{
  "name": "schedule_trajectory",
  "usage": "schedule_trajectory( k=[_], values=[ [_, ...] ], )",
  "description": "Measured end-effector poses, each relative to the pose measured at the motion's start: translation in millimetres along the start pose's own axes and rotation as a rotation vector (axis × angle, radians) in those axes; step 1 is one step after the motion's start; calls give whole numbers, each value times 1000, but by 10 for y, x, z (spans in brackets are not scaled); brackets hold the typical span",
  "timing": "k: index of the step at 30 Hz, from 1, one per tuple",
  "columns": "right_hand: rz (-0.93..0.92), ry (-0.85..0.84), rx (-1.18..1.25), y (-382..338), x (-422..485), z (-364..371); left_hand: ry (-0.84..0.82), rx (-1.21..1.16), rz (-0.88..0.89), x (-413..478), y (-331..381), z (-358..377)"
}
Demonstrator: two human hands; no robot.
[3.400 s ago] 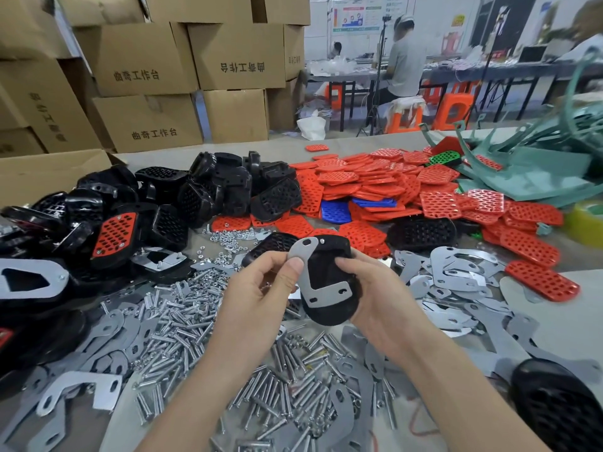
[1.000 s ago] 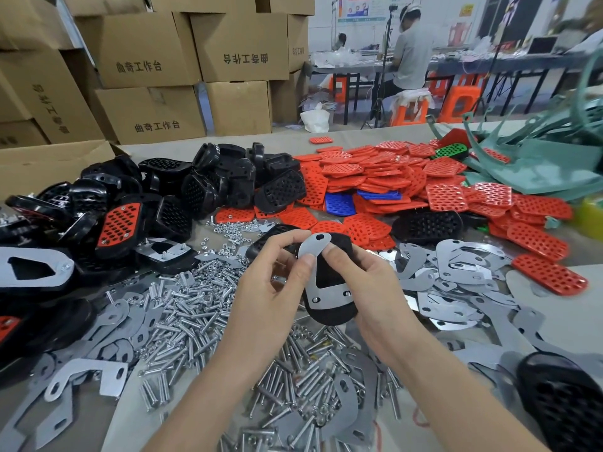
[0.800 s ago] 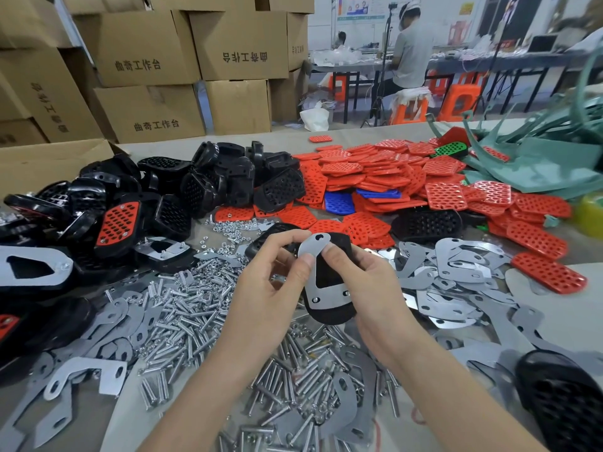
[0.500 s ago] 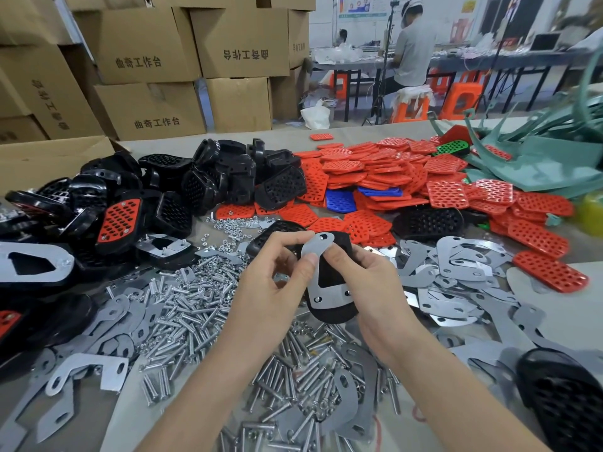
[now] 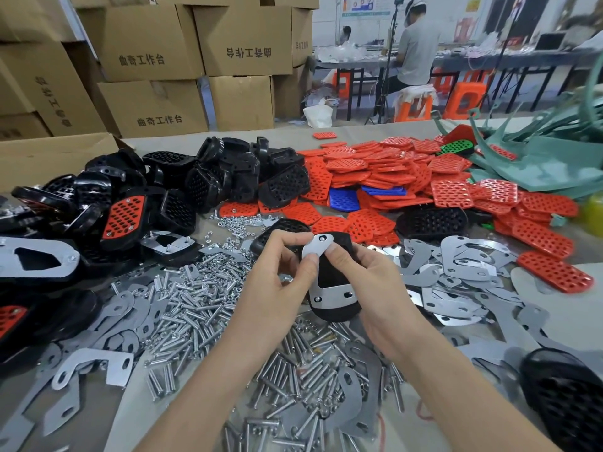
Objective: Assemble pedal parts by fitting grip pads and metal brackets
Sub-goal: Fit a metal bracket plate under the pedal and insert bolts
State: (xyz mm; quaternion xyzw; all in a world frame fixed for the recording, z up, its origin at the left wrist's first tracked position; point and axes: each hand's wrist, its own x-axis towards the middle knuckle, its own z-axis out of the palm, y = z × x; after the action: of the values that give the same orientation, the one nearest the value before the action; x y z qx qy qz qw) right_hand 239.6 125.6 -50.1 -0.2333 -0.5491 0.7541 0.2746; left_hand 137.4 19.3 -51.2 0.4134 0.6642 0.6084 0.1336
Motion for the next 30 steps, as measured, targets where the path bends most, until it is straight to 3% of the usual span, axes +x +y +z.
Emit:
schedule_trajectory(
  k=[11,17,24,30],
  values=[
    [56,-98,53,-96,-14,2,60,57,1,-8,-20,3],
    [37,-20,50,-57,10,-14,37,82,-9,-17,-37,54],
    [25,53,62,-28,50,-48,-96,-75,-57,-15,-8,42],
    [73,28,196,-67,2,26,-10,-131,-60,-36,7,79]
  ],
)
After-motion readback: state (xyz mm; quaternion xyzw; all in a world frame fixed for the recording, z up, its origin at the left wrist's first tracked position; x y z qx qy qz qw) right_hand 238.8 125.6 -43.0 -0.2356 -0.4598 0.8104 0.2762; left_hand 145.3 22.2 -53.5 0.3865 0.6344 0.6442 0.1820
